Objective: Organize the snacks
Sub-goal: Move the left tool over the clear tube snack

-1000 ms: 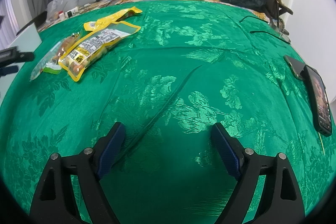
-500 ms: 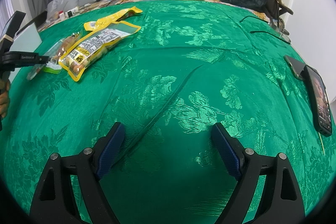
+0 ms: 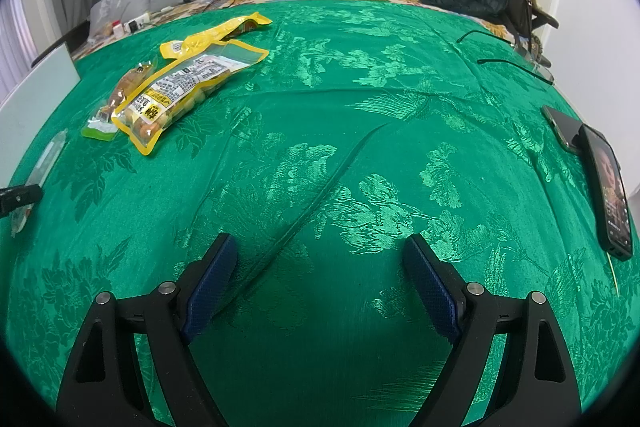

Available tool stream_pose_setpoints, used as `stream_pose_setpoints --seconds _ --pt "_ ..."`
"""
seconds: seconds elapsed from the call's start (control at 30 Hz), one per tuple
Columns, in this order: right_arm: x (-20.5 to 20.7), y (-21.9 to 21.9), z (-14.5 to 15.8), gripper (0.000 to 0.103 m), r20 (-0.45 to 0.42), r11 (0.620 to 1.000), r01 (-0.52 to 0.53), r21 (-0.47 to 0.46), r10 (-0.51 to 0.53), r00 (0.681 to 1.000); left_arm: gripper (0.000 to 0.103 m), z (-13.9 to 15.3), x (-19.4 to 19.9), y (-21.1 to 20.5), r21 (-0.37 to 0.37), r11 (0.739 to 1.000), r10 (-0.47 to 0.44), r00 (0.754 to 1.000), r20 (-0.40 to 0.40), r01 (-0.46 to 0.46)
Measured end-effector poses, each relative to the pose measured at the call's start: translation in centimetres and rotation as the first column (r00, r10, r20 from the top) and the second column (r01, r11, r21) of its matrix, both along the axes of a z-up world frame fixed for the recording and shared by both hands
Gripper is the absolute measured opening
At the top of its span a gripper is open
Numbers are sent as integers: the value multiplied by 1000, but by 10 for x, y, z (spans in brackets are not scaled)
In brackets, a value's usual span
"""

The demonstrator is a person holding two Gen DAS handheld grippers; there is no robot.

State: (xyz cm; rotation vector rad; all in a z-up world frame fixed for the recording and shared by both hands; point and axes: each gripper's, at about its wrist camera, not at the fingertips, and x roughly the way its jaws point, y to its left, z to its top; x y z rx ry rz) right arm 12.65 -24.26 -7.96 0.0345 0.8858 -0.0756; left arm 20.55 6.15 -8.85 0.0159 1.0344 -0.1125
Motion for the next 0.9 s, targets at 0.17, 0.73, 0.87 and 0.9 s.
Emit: stream_pose_setpoints --seconds 0.17,0.73,0.87,0.9 --pt "0 0 0 88 0 1000 0 0 0 1000 94 -5 14 6 34 999 34 999 43 -35" --pt "0 0 0 88 0 1000 0 -1 0 1000 103 -11 19 16 22 999 34 995 89 -36" --pt "0 -1 0 88 0 1000 -1 -1 1 1000 103 -11 19 16 21 999 35 995 89 -37" --pt "0 0 0 88 0 1000 0 -2 0 1000 103 -11 19 15 21 999 35 995 89 -37"
